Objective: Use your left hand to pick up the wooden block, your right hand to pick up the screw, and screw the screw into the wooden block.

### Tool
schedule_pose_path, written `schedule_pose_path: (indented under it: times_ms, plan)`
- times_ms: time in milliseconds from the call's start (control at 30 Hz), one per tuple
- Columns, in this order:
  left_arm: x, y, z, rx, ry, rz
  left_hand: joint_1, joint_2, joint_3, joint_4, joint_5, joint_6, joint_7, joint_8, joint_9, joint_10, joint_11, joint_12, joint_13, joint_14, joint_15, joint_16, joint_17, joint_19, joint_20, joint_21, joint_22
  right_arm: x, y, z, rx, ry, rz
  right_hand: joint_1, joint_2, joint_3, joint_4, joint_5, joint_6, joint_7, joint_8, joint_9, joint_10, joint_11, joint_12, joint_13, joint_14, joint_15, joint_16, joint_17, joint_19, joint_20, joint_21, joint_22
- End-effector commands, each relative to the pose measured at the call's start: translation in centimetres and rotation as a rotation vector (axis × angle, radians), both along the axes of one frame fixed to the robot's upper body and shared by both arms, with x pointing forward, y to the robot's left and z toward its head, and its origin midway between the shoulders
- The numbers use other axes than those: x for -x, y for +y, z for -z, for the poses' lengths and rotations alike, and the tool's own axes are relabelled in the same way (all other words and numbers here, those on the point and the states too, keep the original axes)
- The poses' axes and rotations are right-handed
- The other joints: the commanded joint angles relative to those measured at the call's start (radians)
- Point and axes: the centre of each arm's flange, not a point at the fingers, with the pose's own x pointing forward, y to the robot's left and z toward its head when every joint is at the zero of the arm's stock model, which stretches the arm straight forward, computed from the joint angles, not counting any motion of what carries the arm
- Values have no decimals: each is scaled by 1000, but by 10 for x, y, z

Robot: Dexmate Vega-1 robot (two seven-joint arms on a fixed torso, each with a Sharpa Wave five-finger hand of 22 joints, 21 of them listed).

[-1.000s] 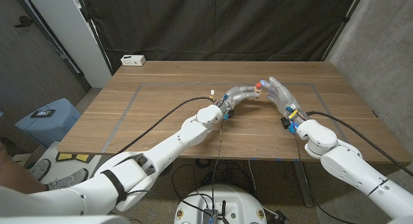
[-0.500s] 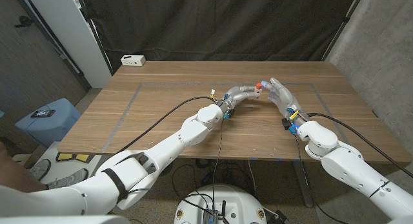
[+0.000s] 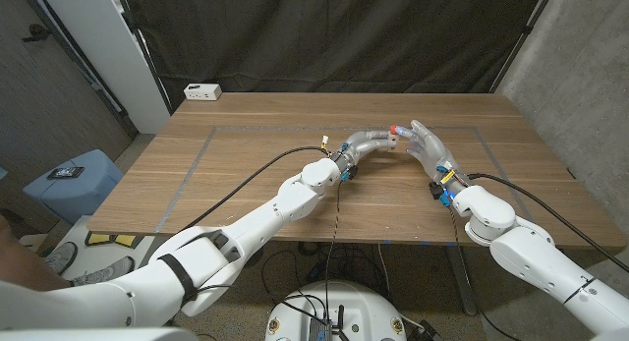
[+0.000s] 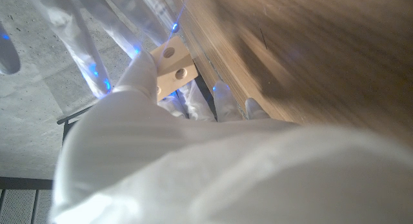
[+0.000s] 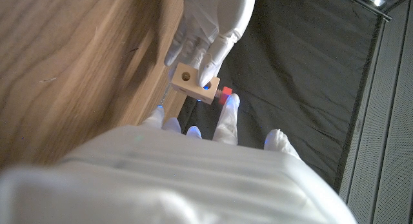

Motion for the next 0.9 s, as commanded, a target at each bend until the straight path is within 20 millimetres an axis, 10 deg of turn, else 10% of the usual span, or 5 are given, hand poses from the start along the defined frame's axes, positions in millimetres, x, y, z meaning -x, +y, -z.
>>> schedule_pose_path:
  times_ms: [33,900]
  plan:
    - [-2,-1,-1,0,3,2,-5,2,-3,5,4,4,7,1,4,6,-1,9,0,9,-53,5,2,5,0,6,3,-3,6,-1,0,-6,-26,7,23,8,3,4,9,2,0,1,-88,-3,10,2,-181,-13,7,1,5,1,9,3]
    - [-1,-1,-2,-8,-5,1,-9,7,-6,6,6,-12,1,-5,4,-5,-2,3,-4,3,-55,3,3,2,1,5,3,-3,0,-5,-20,-30,-7,18,22,18,-8,4,8,-1,-14,0,-59,11,11,2,-165,-10,7,-1,23,-3,10,3]
